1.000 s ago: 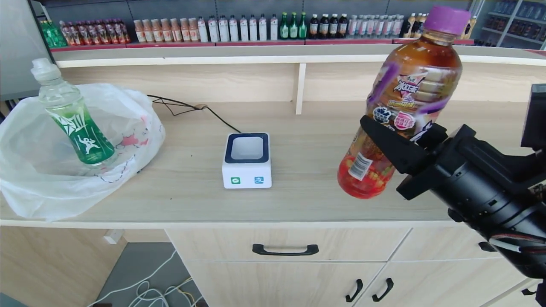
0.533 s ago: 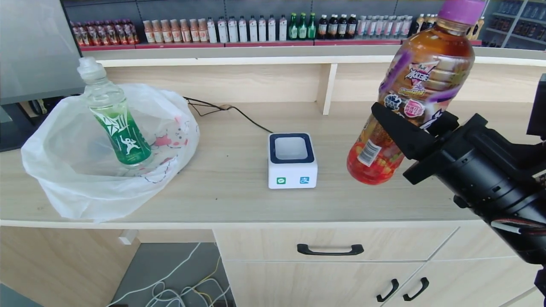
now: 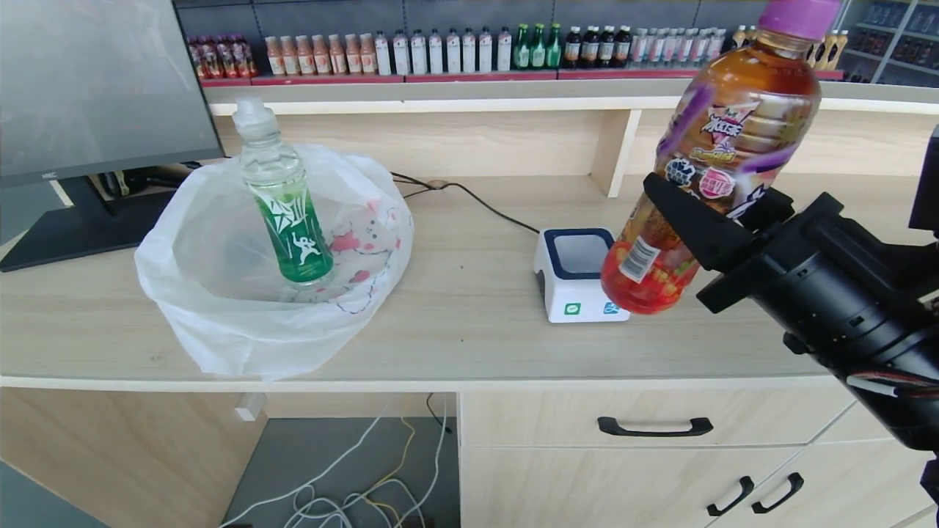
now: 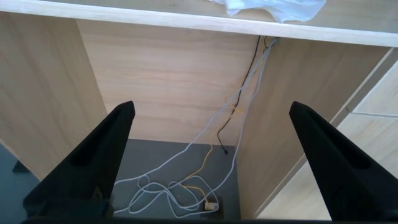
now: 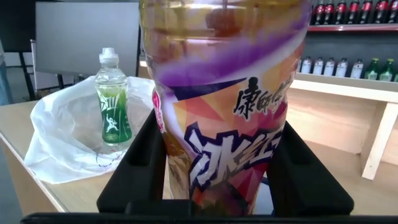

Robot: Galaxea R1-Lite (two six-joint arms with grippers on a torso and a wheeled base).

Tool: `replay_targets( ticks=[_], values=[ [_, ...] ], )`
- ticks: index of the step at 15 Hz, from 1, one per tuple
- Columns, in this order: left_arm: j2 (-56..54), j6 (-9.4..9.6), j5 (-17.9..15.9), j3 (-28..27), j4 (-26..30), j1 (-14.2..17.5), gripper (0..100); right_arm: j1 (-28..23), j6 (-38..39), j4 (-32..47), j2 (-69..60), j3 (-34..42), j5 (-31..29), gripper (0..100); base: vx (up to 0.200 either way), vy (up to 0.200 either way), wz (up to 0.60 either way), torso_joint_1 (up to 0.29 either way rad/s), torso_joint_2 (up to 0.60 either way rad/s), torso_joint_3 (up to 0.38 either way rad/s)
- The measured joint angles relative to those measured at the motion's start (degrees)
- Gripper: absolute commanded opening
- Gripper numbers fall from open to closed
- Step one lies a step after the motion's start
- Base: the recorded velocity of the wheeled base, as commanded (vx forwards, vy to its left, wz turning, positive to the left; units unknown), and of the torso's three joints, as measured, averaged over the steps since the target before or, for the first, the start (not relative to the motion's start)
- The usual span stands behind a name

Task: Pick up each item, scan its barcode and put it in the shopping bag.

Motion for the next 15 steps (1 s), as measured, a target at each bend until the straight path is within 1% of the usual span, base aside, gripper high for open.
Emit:
replay_targets(
  ticks=[2,4,5,7,9,10,13,14,15],
  values=[
    [0.0,-0.02,0.0,0.0,0.0,0.0,100,-0.9,-3.1,0.0,-0.3,-0.2,0.8,0,0.000,0.000,0.00,0.000,0.00,0.000],
    [0.0,0.13,0.0,0.0,0.0,0.0,100,-1.2,-7.0,0.1,-0.4,-0.2,5.6,0,0.000,0.000,0.00,0.000,0.00,0.000],
    [0.0,0.22,0.0,0.0,0.0,0.0,100,-1.8,-8.1,0.0,-0.5,-0.5,6.3,0,0.000,0.000,0.00,0.000,0.00,0.000],
    [0.0,0.30,0.0,0.0,0.0,0.0,100,-2.4,-12.4,1.2,-0.6,-4.5,8.1,0,0.000,0.000,0.00,0.000,0.00,0.000],
    [0.0,0.33,0.0,0.0,0.0,0.0,100,-2.5,-22.3,5.8,-0.6,-9.4,12.0,0,0.000,0.000,0.00,0.000,0.00,0.000],
    [0.0,0.30,0.0,0.0,0.0,0.0,100,-2.2,-26.5,7.4,-0.6,-10.6,12.3,0,0.000,0.000,0.00,0.000,0.00,0.000],
    [0.0,0.30,0.0,0.0,0.0,0.0,100,-1.5,-40.7,8.5,-0.6,-13.6,12.9,0,0.000,0.000,0.00,0.000,0.00,0.000],
    [0.0,0.33,0.0,0.0,0.0,0.0,100,-1.4,-44.8,8.5,-0.4,-14.0,14.3,0,0.000,0.000,0.00,0.000,0.00,0.000],
    [0.0,0.30,0.0,0.0,0.0,0.0,100,-1.5,-47.5,8.7,0.1,-14.3,17.8,0,0.000,0.000,0.00,0.000,0.00,0.000]
  ],
)
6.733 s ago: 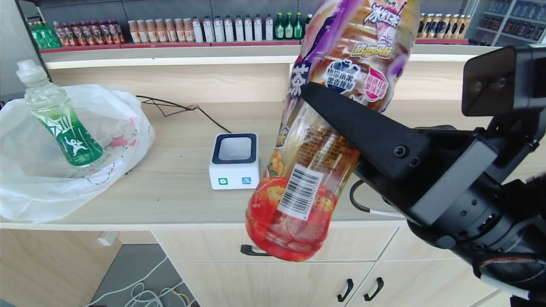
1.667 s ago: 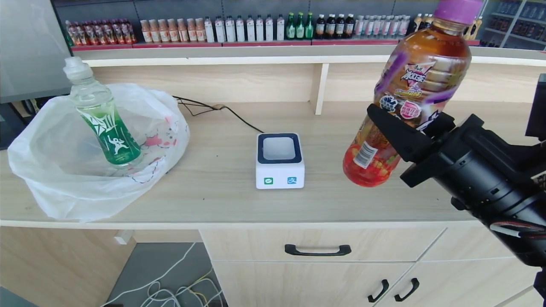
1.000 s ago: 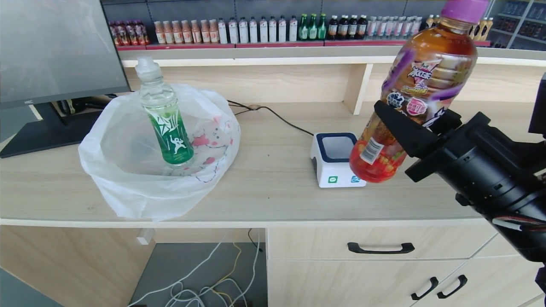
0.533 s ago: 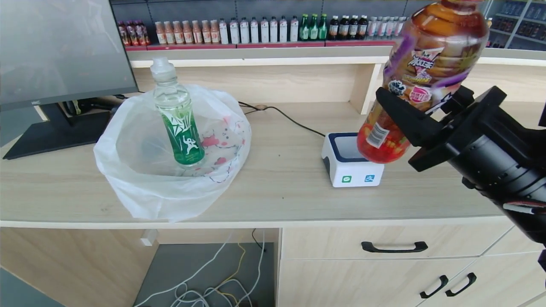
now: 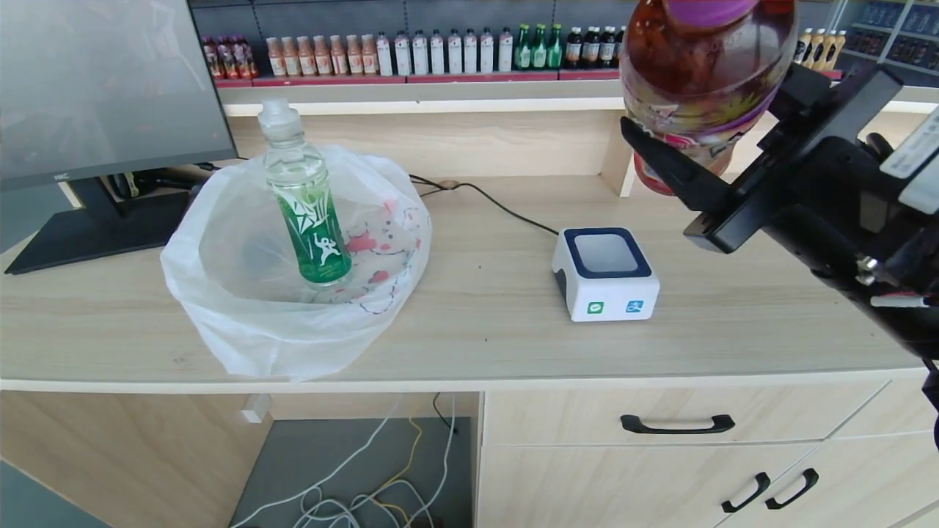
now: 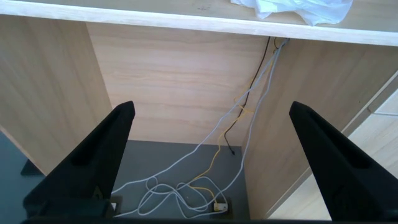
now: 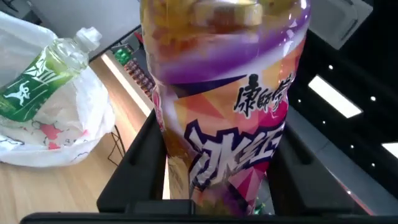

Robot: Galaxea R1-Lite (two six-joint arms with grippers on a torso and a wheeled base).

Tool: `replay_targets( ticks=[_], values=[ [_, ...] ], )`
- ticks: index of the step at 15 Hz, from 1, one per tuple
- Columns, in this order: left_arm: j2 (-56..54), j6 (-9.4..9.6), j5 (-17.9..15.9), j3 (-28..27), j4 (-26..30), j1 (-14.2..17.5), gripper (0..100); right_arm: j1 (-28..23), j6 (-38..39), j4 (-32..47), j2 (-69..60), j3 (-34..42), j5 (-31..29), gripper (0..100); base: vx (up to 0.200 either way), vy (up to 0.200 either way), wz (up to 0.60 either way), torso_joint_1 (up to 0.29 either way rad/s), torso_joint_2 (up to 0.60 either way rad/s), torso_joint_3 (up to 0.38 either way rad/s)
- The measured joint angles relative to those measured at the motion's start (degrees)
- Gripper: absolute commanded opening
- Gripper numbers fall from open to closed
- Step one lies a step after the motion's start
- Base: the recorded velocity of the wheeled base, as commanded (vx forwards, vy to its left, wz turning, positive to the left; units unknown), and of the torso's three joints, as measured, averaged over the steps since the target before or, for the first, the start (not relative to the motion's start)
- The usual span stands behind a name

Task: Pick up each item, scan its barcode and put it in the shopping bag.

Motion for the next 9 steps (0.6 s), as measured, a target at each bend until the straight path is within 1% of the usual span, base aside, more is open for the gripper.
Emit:
replay_targets(
  ticks=[1,3,4,7,9],
  values=[
    [0.0,-0.04,0.0,0.0,0.0,0.0,100,-0.7,-1.6,-0.1,0.6,-0.6,2.4,0,0.000,0.000,0.00,0.000,0.00,0.000],
    [0.0,-0.02,0.0,0.0,0.0,0.0,100,-3.1,-4.7,-0.6,3.0,-1.9,10.1,0,0.000,0.000,0.00,0.000,0.00,0.000],
    [0.0,-0.04,0.0,0.0,0.0,0.0,100,-4.3,-6.1,-1.1,4.1,-2.5,12.8,0,0.000,0.000,0.00,0.000,0.00,0.000],
    [0.0,-0.13,0.0,0.0,0.0,0.0,100,-8.2,-9.5,-1.6,7.1,-3.1,19.3,0,0.000,0.000,0.00,0.000,0.00,0.000],
    [0.0,-0.17,0.0,0.0,0.0,0.0,100,-9.1,-11.5,-1.6,9.2,-3.1,21.9,0,0.000,0.000,0.00,0.000,0.00,0.000]
  ],
)
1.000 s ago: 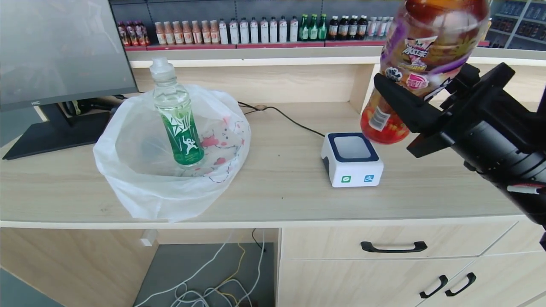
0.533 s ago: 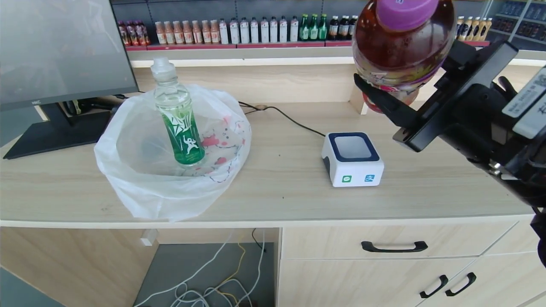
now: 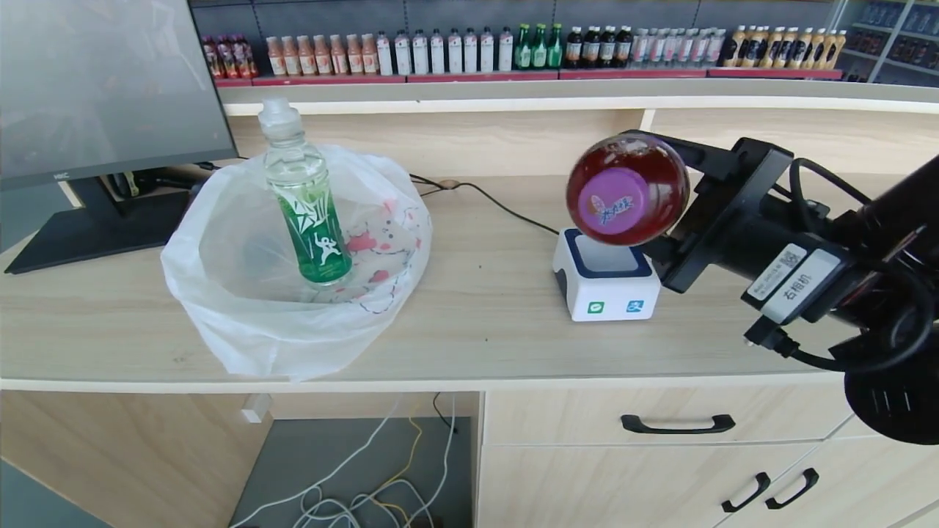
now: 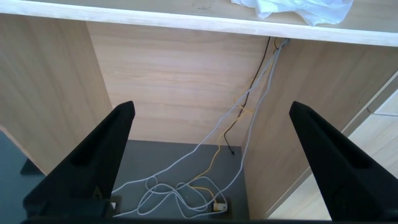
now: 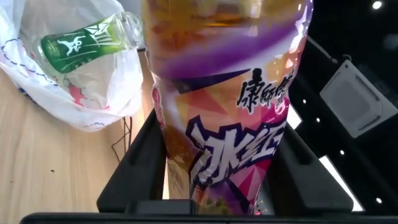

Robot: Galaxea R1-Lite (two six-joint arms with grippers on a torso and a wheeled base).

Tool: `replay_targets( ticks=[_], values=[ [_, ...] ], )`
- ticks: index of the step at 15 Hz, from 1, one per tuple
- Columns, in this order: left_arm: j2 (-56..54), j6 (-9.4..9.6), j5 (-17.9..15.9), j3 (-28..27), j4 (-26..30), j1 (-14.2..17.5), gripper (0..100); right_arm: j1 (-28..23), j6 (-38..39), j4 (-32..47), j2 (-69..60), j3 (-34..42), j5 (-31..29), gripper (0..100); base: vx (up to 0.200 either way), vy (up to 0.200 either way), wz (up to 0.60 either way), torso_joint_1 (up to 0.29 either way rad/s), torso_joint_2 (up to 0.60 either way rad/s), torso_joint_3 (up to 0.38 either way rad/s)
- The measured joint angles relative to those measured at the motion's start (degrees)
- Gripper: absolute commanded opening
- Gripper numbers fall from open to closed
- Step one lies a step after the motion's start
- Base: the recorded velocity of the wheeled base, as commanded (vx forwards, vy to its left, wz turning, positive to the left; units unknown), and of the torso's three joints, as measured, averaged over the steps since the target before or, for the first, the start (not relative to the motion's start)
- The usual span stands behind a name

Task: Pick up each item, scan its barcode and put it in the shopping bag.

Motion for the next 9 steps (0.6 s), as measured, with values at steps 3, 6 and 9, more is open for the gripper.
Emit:
replay_targets(
  ticks=[3,6,9],
  values=[
    [0.0,0.02,0.0,0.0,0.0,0.0,100,-0.3,-3.0,0.0,2.7,0.3,1.7,0,0.000,0.000,0.00,0.000,0.00,0.000],
    [0.0,0.09,0.0,0.0,0.0,0.0,100,-0.3,-4.7,-0.1,4.7,0.3,2.4,0,0.000,0.000,0.00,0.000,0.00,0.000],
    [0.0,0.13,0.0,0.0,0.0,0.0,100,-0.4,-5.9,-0.9,6.4,0.0,2.5,0,0.000,0.000,0.00,0.000,0.00,0.000]
  ],
)
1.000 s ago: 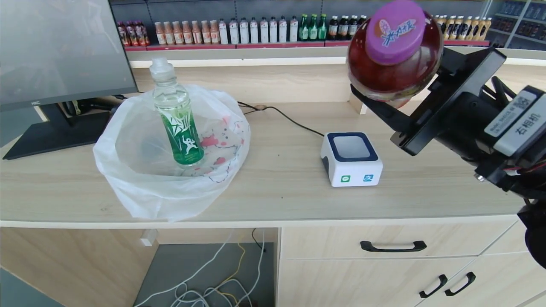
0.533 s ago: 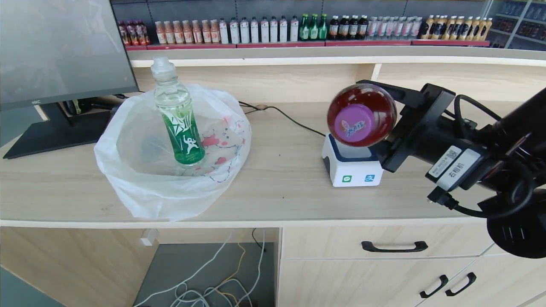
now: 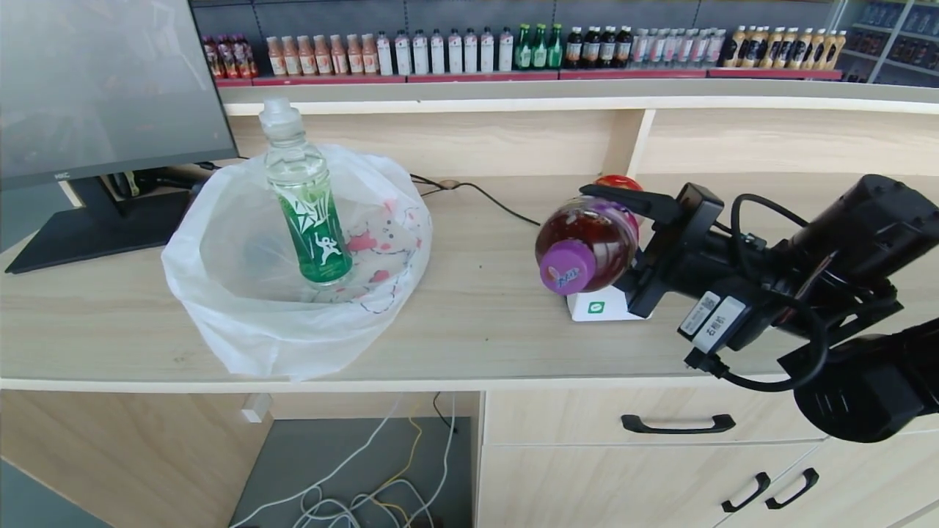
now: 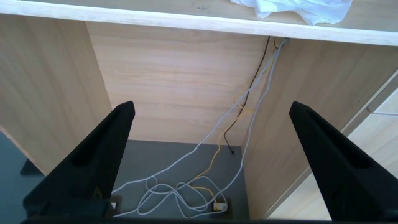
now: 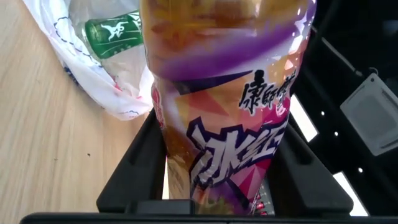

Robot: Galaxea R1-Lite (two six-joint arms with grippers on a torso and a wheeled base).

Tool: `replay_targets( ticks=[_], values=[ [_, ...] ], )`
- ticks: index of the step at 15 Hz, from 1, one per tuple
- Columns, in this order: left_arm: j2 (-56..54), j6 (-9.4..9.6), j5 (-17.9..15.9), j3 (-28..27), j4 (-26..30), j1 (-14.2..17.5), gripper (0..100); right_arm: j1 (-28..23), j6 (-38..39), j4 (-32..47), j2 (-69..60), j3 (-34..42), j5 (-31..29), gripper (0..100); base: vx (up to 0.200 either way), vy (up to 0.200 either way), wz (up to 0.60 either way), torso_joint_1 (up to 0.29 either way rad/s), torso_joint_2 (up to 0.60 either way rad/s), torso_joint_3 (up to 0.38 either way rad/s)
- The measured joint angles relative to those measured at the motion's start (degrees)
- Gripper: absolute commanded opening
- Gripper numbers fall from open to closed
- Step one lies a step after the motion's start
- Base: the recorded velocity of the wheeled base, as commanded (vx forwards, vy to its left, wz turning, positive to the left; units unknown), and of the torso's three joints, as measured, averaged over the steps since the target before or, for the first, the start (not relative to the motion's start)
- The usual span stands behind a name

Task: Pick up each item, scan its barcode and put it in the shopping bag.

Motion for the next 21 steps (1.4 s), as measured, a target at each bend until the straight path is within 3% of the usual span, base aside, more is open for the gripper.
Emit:
replay_targets(
  ticks=[3,21],
  values=[
    [0.0,-0.10,0.0,0.0,0.0,0.0,100,-0.2,0.3,-3.5,2.6,0.0,0.9,0,0.000,0.000,0.00,0.000,0.00,0.000],
    [0.0,-0.10,0.0,0.0,0.0,0.0,100,-2.1,-0.2,-3.8,5.2,0.1,2.0,0,0.000,0.000,0.00,0.000,0.00,0.000]
  ],
)
